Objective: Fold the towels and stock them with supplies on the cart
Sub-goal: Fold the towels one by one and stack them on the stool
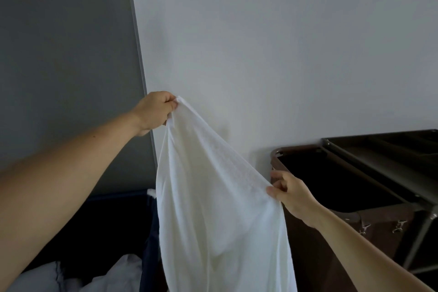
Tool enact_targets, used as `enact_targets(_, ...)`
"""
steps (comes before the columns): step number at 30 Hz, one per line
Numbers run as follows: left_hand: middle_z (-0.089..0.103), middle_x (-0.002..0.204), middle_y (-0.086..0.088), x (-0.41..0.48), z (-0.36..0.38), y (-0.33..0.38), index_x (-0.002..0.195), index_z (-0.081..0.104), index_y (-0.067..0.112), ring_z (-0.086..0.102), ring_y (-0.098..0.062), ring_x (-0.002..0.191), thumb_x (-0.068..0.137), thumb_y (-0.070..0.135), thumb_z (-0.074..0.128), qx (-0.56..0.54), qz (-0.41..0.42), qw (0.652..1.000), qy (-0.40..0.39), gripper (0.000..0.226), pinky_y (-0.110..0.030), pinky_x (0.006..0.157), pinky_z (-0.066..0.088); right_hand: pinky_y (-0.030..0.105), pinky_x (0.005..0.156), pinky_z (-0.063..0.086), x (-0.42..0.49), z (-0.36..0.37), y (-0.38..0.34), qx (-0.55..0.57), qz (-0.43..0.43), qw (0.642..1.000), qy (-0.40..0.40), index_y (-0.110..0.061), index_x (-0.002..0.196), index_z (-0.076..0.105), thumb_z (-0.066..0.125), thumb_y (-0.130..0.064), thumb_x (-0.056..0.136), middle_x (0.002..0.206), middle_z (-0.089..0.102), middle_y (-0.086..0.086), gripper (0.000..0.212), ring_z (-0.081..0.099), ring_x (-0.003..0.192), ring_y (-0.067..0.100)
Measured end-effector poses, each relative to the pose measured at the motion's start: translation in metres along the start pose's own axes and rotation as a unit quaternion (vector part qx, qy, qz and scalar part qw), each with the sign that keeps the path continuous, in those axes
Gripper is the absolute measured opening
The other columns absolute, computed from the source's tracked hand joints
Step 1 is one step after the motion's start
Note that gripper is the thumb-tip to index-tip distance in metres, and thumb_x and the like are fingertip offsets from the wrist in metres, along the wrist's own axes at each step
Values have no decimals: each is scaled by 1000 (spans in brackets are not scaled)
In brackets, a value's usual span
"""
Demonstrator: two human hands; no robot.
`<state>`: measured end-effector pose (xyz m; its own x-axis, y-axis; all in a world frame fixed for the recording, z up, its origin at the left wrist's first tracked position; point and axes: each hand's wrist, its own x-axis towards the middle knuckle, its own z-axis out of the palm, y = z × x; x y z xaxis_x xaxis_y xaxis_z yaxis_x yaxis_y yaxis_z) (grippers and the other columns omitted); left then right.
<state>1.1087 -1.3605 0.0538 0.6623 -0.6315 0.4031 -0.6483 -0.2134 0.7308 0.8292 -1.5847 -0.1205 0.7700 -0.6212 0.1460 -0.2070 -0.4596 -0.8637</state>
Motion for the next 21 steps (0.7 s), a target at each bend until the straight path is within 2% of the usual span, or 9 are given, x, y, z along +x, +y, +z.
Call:
enact_targets(1, 68, 95, -10, 1, 3, -1, 91, 67, 19, 63, -23, 81, 102, 17, 49, -17, -6, 1000, 8, 21, -39, 68, 55, 21, 70, 54, -1, 2, 0, -3, 15, 1000, 1, -26, 101, 67, 68, -22, 94, 89, 72, -1, 8, 70, 82, 13)
enact_targets(2, 67, 91, -6, 3, 6, -2, 90, 67, 21, 60, -20, 77, 102, 18, 50, -34, -13, 999, 15, 21, -32, 62, 51, 26, 71, 56, -1, 3, 0, 0, 26, 1000, 4, -18, 93, 71, 68, -24, 95, 87, 73, 0, 7, 70, 81, 17)
enact_targets(4, 65, 86, -1, 5, 8, -4, 87, 66, 21, 59, -17, 74, 101, 19, 51, -82, -34, 996, 28, 21, -26, 57, 48, 34, 75, 57, 0, 4, 2, 28, 50, 998, 18, -11, 87, 72, 68, -28, 95, 86, 74, 6, 18, 70, 81, 22)
enact_targets(9, 64, 90, -7, 13, 10, -10, 84, 66, 16, 58, -25, 83, 99, 17, 54, -151, -77, 982, 84, 19, -39, 72, 47, 49, 84, 60, -2, 6, 1, 102, 102, 989, -16, -4, 96, 69, 67, -25, 95, 94, 75, 14, 22, 72, 87, 32)
enact_targets(11, 63, 87, -7, 15, 10, -13, 78, 62, 10, 58, -25, 83, 97, 14, 55, -123, -81, 982, 122, 20, -41, 77, 51, 52, 86, 59, -3, 3, 2, 95, 110, 989, -39, -2, 97, 70, 66, -25, 96, 96, 75, 16, 23, 73, 88, 34)
enact_targets(14, 48, 76, 2, 9, 10, -16, 85, 51, 18, 45, -19, 64, 88, 10, 54, -13, -72, 975, 210, 9, -28, 57, 41, 52, 83, 59, 2, -8, -13, 97, 89, 991, 20, 3, 95, 71, 69, -19, 94, 94, 74, 19, 22, 71, 86, 41)
enact_targets(16, 45, 81, 8, 0, 14, -13, 97, 44, 19, 47, -11, 64, 89, 12, 53, 43, -55, 969, 237, 14, -25, 51, 34, 47, 71, 52, 7, -15, -43, 159, 45, 984, 69, 4, 90, 71, 72, -17, 91, 86, 68, 21, 21, 63, 73, 37)
enact_targets(19, 54, 80, 9, -10, 32, 6, 88, 54, 22, 52, -9, 67, 88, 9, 56, 61, 16, 988, 143, 13, -24, 50, 37, 39, 66, 49, 14, -14, -99, 180, -48, 982, 29, -13, 78, 76, 75, -22, 88, 75, 67, 10, 13, 61, 70, 25)
enact_targets(21, 63, 82, 10, -22, 49, 22, 76, 66, 25, 57, -7, 70, 88, 5, 59, -20, 12, 998, 59, 25, -18, 54, 41, 32, 62, 47, 16, -5, -126, 106, -83, 991, -13, -17, 76, 76, 75, -25, 87, 69, 65, 0, 13, 59, 66, 16)
